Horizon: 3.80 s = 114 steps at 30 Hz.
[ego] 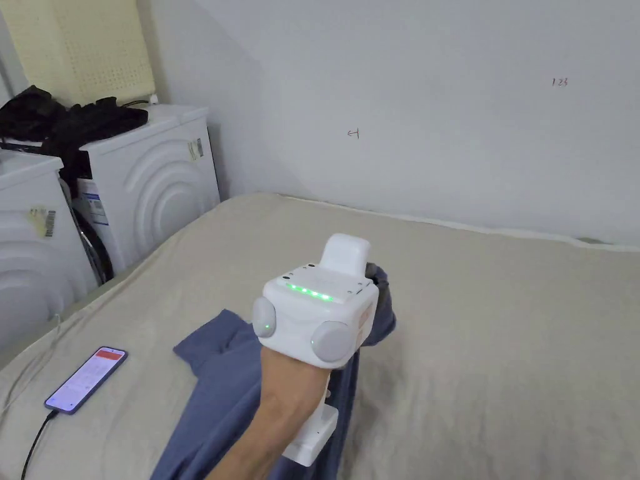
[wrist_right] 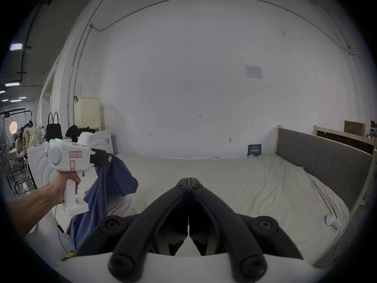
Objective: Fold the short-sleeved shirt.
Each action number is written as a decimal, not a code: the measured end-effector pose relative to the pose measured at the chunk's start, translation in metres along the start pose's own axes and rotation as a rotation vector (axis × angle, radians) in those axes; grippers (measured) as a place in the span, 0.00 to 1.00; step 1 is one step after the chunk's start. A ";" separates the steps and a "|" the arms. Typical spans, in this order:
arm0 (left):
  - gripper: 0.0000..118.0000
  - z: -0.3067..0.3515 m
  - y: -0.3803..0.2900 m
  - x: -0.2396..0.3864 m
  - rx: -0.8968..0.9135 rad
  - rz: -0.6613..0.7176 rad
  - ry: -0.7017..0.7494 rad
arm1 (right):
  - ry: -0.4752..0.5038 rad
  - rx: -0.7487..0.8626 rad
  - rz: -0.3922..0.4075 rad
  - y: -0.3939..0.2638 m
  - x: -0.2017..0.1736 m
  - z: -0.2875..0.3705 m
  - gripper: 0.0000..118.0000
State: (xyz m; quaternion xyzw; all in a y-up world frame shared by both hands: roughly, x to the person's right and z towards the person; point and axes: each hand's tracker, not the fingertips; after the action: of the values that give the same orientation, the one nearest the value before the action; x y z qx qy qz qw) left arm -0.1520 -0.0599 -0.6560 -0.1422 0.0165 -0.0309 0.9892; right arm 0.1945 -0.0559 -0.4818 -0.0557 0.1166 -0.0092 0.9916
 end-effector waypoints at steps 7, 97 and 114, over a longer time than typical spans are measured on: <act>0.09 0.023 0.048 0.133 0.073 -0.042 -0.301 | -0.066 0.099 -0.037 0.012 0.038 0.042 0.00; 0.10 0.147 -0.216 -0.013 -0.261 0.136 0.017 | 0.263 -0.668 0.360 -0.148 0.093 -0.395 1.00; 0.10 0.122 -0.228 -0.014 -0.371 0.173 0.061 | 0.249 -0.798 0.401 -0.208 0.090 -0.447 0.02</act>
State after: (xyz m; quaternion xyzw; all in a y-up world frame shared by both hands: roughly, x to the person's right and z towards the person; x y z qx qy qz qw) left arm -0.1735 -0.2433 -0.4738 -0.3190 0.0642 0.0534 0.9441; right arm 0.1771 -0.3141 -0.9110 -0.4078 0.2377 0.2218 0.8532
